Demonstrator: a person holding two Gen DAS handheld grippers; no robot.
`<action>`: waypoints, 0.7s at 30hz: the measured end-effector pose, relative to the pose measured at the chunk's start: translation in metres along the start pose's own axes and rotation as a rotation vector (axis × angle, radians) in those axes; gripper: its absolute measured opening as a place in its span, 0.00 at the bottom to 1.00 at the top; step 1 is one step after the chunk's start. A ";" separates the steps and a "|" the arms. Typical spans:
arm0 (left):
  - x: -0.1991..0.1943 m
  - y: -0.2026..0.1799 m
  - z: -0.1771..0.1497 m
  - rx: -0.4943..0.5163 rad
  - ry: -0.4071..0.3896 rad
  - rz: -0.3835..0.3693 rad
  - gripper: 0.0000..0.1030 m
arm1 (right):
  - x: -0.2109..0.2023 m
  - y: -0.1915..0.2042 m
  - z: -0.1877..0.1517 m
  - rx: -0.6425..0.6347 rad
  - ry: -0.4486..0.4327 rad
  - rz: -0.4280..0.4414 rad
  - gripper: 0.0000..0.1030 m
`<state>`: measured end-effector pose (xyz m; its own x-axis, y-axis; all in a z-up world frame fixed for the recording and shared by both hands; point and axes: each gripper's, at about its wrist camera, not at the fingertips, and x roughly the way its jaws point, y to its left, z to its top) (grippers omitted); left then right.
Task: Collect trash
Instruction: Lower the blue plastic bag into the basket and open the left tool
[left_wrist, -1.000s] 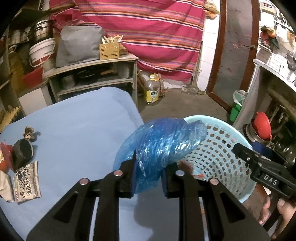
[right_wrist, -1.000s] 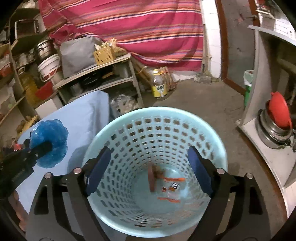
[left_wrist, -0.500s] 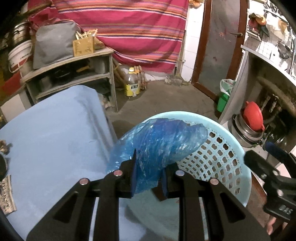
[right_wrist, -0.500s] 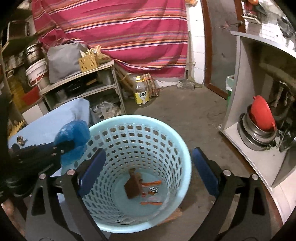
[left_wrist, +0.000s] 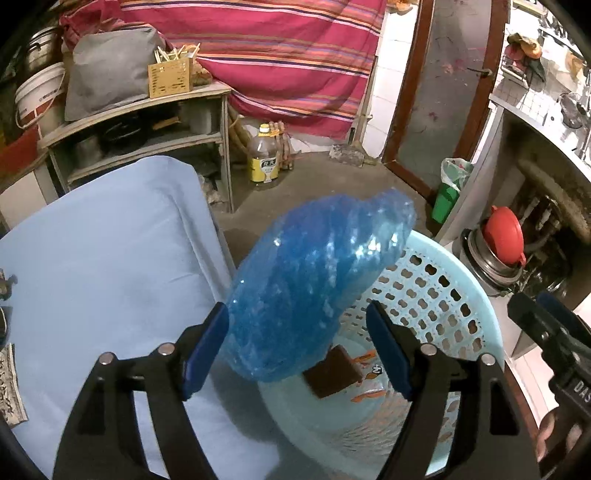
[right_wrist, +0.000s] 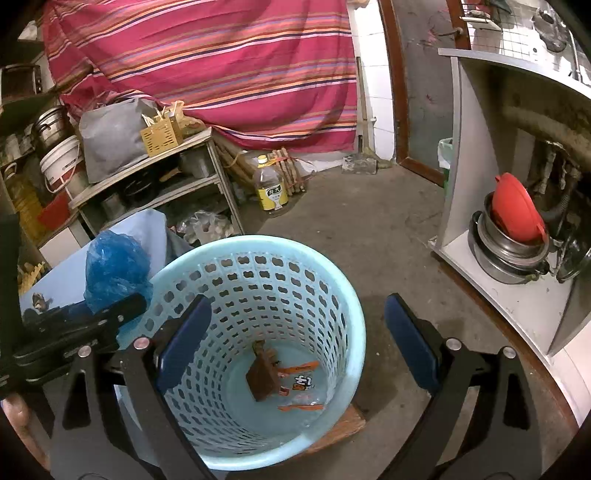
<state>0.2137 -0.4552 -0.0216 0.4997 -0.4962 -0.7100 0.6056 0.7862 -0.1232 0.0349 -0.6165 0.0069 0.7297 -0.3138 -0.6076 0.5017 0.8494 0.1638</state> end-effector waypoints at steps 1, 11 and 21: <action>-0.001 0.000 -0.001 0.000 -0.001 -0.003 0.74 | 0.000 0.001 0.000 0.000 -0.001 0.002 0.90; -0.005 -0.004 -0.013 0.041 0.006 -0.063 0.74 | -0.001 0.002 0.003 0.000 -0.007 0.003 0.90; -0.022 -0.003 -0.024 0.088 -0.023 -0.044 0.74 | -0.006 0.002 0.004 0.012 -0.021 0.004 0.90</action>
<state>0.1864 -0.4375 -0.0221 0.4851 -0.5384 -0.6891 0.6788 0.7286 -0.0915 0.0337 -0.6145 0.0138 0.7415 -0.3189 -0.5903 0.5036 0.8459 0.1756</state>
